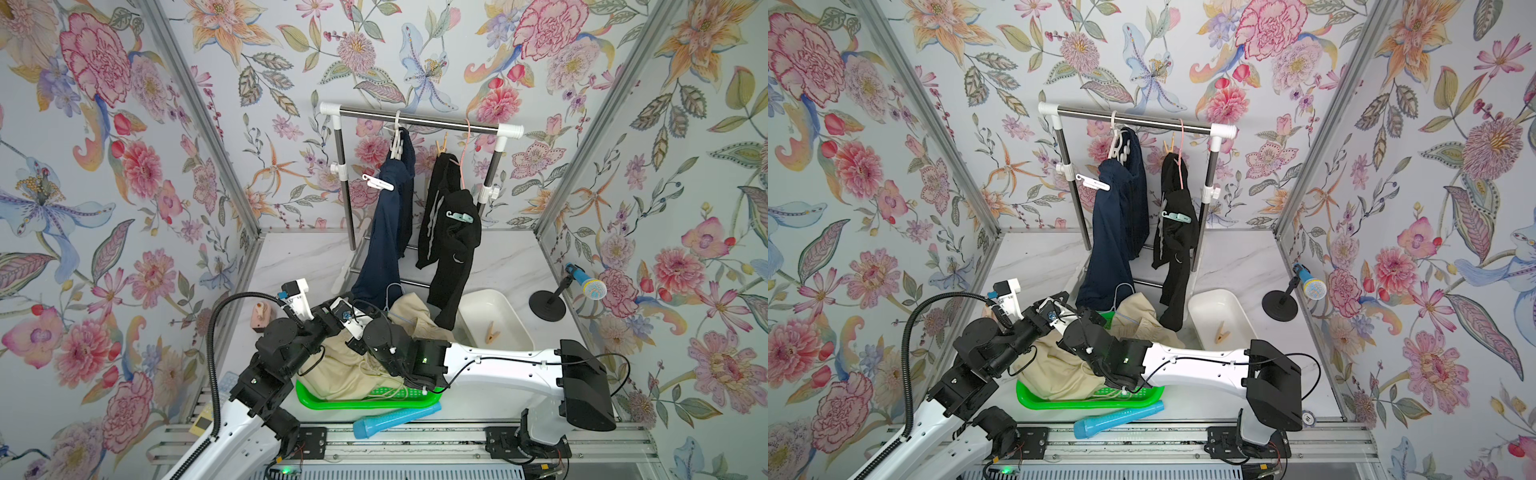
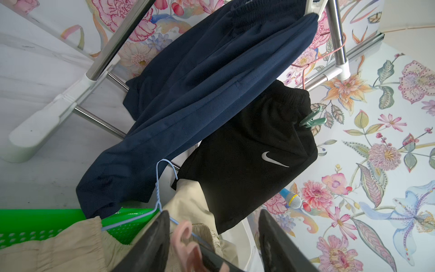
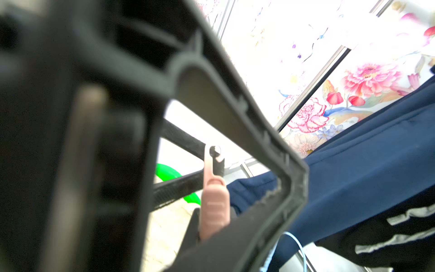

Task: Remove the clothespins securing shorts to the hanger
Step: Place the clothespin in the storage box.

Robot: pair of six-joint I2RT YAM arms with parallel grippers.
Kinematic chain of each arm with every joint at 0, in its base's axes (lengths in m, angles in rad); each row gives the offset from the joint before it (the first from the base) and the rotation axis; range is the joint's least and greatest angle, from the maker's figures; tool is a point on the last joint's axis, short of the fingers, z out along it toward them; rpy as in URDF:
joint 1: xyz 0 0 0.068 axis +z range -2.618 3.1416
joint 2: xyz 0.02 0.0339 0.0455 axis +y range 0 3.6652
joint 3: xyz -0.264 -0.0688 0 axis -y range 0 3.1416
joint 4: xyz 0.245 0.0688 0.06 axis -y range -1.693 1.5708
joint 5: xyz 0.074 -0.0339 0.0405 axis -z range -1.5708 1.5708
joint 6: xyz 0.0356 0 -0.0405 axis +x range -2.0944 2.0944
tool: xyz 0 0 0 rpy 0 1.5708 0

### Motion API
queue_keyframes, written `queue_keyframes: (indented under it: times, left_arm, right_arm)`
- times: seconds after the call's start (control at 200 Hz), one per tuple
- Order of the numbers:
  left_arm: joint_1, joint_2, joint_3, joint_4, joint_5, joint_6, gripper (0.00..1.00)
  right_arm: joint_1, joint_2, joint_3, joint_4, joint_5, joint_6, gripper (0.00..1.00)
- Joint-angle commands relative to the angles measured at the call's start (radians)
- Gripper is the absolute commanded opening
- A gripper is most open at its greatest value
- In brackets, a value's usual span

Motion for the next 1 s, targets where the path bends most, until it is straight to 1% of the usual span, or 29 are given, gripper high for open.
queue_keyframes:
  times: [0.0,0.065,0.145,0.245,0.425,0.57,0.721,0.821,0.906,0.971,0.996]
  left_arm:
    - [-0.002,-0.023,0.019,-0.018,-0.06,0.041,0.74]
    - [0.0,-0.03,0.041,-0.061,-0.092,0.07,0.85]
    - [0.0,-0.044,0.073,-0.107,-0.131,0.11,0.89]
    - [0.001,-0.045,0.122,-0.172,-0.18,0.145,0.99]
    - [0.0,-0.031,0.176,-0.195,-0.202,0.213,0.99]
    - [0.001,0.034,0.232,-0.258,-0.179,0.309,0.99]
    - [0.001,0.127,0.273,-0.292,-0.113,0.444,1.0]
    - [-0.001,0.205,0.298,-0.312,-0.066,0.505,1.0]
    - [-0.002,0.259,0.308,-0.313,-0.033,0.525,0.99]
    - [-0.002,0.288,0.311,-0.302,-0.003,0.53,0.99]
    - [-0.002,0.295,0.311,-0.295,0.008,0.529,0.99]
  right_arm:
    - [0.001,-0.048,-0.027,-0.012,0.031,0.037,0.0]
    - [-0.002,-0.074,-0.042,-0.039,0.042,0.061,0.0]
    - [-0.013,-0.115,-0.063,-0.078,0.05,0.108,0.0]
    - [-0.05,-0.163,-0.072,-0.166,0.043,0.194,0.0]
    - [-0.119,-0.267,-0.081,-0.368,0.058,0.339,0.0]
    - [-0.221,-0.405,-0.117,-0.565,0.02,0.496,0.0]
    - [-0.383,-0.567,-0.202,-0.717,-0.106,0.641,0.0]
    - [-0.482,-0.656,-0.267,-0.788,-0.155,0.692,0.0]
    - [-0.573,-0.721,-0.32,-0.843,-0.187,0.728,0.0]
    - [-0.667,-0.755,-0.366,-0.86,-0.257,0.741,0.0]
    - [-0.723,-0.765,-0.384,-0.862,-0.293,0.742,0.0]
